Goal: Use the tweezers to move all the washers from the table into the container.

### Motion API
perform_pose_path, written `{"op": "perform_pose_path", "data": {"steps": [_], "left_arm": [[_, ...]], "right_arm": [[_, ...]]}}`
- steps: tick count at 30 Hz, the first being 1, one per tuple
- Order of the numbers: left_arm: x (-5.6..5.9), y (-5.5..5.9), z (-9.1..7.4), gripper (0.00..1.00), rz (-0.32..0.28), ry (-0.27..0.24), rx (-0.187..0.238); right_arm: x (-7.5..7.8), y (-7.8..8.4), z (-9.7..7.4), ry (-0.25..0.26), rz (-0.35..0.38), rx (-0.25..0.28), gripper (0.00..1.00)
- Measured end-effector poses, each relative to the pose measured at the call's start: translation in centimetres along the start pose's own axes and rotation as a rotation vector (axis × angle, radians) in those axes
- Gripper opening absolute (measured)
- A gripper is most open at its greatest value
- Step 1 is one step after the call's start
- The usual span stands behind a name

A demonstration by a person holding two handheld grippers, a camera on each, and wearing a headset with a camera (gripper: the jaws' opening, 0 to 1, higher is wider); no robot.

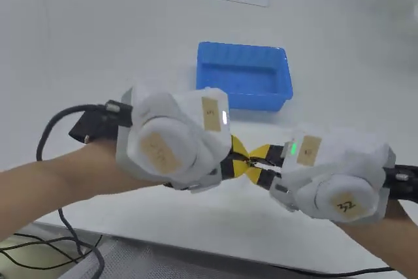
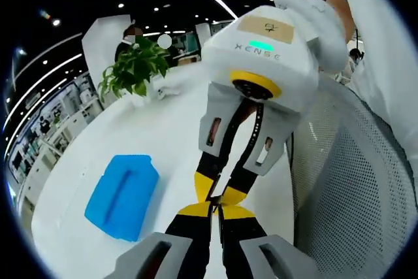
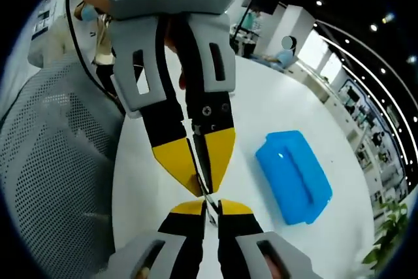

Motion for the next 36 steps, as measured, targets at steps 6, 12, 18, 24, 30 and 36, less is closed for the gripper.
{"op": "perform_pose_path", "data": {"steps": [6, 12, 18, 24, 30, 36], "left_arm": [[0.1, 1.2, -0.1, 0.10, -0.012, -0.008, -0.026], [-0.1, 2.5, 0.7, 0.12, -0.109, -0.031, -0.030], [-1.0, 4.4, 1.9, 0.03, -0.126, -0.075, -0.061], [-1.7, 6.0, 3.8, 0.04, -0.152, -0.074, -0.113], [-1.3, 6.6, 4.3, 0.09, -0.175, -0.043, -0.136], [-1.6, 5.7, 2.1, 0.26, -0.365, -0.123, -0.058]], "right_arm": [[-0.1, 0.9, 0.5, 0.016, -0.157, -0.141, 0.02], [-0.4, 0.2, 2.2, -0.053, -0.117, -0.177, 0.03], [-0.1, 0.4, 4.2, -0.104, -0.066, -0.184, 0.04], [-0.9, 1.4, 5.3, -0.142, 0.002, -0.141, 0.04], [-0.7, 1.2, 4.5, -0.106, -0.066, -0.113, 0.08], [0.2, 1.2, 1.5, -0.056, 0.104, -0.046, 0.24]]}}
Point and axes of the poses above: the centre of the closed fingertips' face, and the gripper's own axes: z roughly forward along the fingers, x roughly to its right, y roughly out of its underside, the point moved 3 cm from there along -z, roughly backward along the fingers, and after that the axes turned 3 degrees about -x, right-handed, at the moved point
